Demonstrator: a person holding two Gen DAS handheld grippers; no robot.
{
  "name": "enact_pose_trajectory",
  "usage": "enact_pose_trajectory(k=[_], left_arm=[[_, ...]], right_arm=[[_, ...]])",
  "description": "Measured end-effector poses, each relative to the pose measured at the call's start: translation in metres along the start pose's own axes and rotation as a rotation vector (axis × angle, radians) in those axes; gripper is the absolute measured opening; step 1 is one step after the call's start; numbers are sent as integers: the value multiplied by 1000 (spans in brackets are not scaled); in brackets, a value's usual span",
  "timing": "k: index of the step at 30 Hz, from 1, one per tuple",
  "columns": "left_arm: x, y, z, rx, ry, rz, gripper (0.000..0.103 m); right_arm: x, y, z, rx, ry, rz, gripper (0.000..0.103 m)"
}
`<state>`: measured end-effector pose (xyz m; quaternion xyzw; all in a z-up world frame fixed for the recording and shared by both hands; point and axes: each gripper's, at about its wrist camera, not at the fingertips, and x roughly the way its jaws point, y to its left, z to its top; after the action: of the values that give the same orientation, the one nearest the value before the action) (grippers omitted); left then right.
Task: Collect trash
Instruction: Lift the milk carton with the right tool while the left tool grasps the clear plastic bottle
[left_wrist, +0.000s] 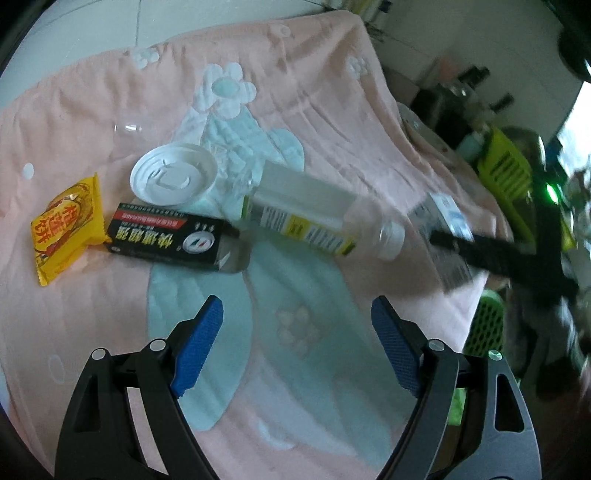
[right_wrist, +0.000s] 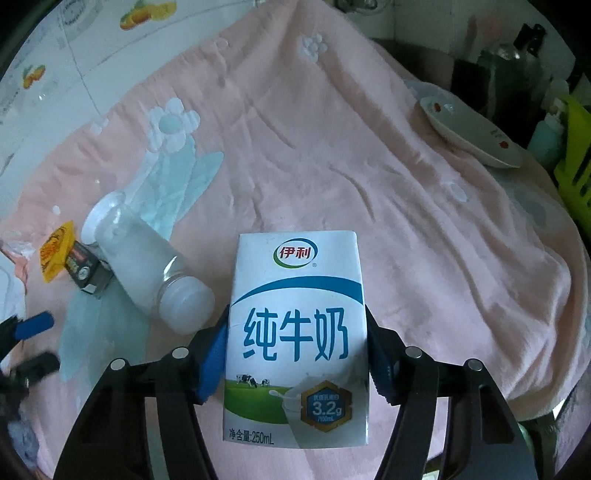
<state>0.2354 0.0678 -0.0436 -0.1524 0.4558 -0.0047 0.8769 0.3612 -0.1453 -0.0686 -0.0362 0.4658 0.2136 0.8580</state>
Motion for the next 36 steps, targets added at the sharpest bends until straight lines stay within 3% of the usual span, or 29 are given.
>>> enact_pose_trajectory(k=[8,17,30,36], left_arm=[[14,-13,33,-140,-9,32,81],[43,-18,63,-362,20,80,81],[96,-32,68,-557,46,289,81],[107,-36,73,-601,39,362,81]], right_arm=[[-43,-13,-26,-6,-51,13,62],[-78,-30,-55,-10,-93,40,62],[-95,-67,-96,44,-102,64,62],[-101,-85,-115,77,-89,49,62]])
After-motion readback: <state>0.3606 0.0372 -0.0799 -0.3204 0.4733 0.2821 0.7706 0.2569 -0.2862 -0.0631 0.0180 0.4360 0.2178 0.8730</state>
